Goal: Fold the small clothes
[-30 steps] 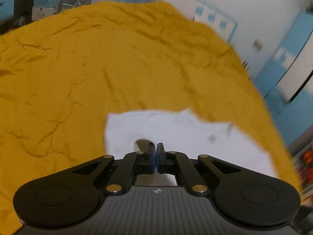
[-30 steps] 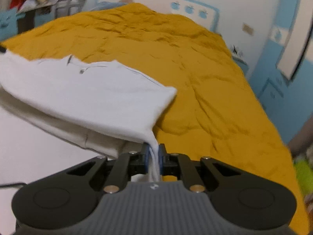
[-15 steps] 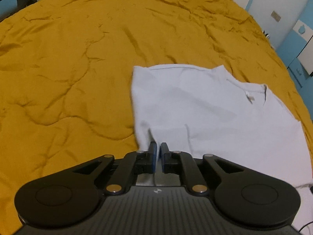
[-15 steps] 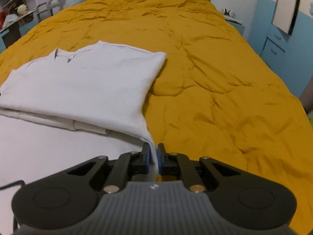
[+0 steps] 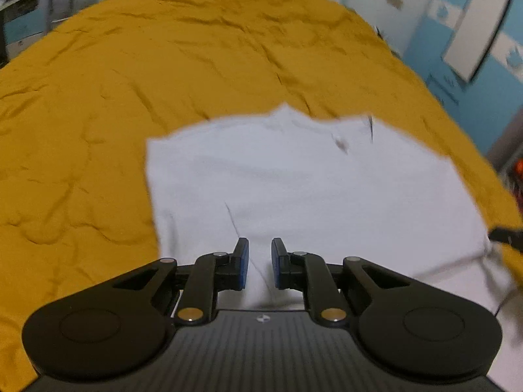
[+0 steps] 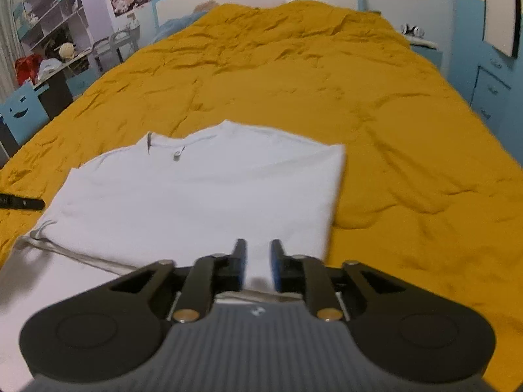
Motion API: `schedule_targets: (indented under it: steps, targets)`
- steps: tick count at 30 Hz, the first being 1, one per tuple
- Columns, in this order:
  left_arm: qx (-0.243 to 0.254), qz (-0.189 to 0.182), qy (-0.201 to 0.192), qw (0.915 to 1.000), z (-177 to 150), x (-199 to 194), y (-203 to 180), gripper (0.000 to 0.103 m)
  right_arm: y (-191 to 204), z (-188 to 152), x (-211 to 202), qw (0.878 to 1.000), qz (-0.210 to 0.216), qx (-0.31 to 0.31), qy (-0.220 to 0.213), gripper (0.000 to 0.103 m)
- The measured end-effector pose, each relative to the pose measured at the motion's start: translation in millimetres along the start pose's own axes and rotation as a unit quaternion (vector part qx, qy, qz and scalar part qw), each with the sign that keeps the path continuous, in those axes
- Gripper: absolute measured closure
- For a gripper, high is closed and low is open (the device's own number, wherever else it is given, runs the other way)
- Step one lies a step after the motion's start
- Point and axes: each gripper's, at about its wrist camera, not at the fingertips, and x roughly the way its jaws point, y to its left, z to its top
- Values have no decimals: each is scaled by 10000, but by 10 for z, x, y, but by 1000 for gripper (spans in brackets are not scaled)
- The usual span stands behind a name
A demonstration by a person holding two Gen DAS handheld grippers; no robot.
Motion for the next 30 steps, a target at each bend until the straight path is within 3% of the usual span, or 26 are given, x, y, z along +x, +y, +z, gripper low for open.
schedule_targets:
  steps: [6, 11, 16, 22, 24, 30]
  targets:
    - [487, 292, 220, 9981, -289, 259, -81, 80, 87, -295, 344, 9989, -230, -229, 344, 81]
    - [544, 384, 212, 9976, -232, 131, -169, 80, 155, -210, 215, 9986, -338, -223, 350, 81]
    - [716, 135, 6, 9973, -221, -404, -280, 80, 241, -114, -388, 9988, -110, -470, 80, 76]
    - [1243, -151, -254, 9918, -381, -1195, -550, 78, 473, -236, -1289, 9948, 201, -975, -224, 69]
    - [1464, -246, -298, 9885, -478, -1430, -631, 78, 513, -324, -1522, 9938, 301, -1042, -248, 67]
    - [2265, -378, -329, 9727, -937, -1946, -837, 62, 678, -802, -2174, 9867, 411, -1562, -184, 60]
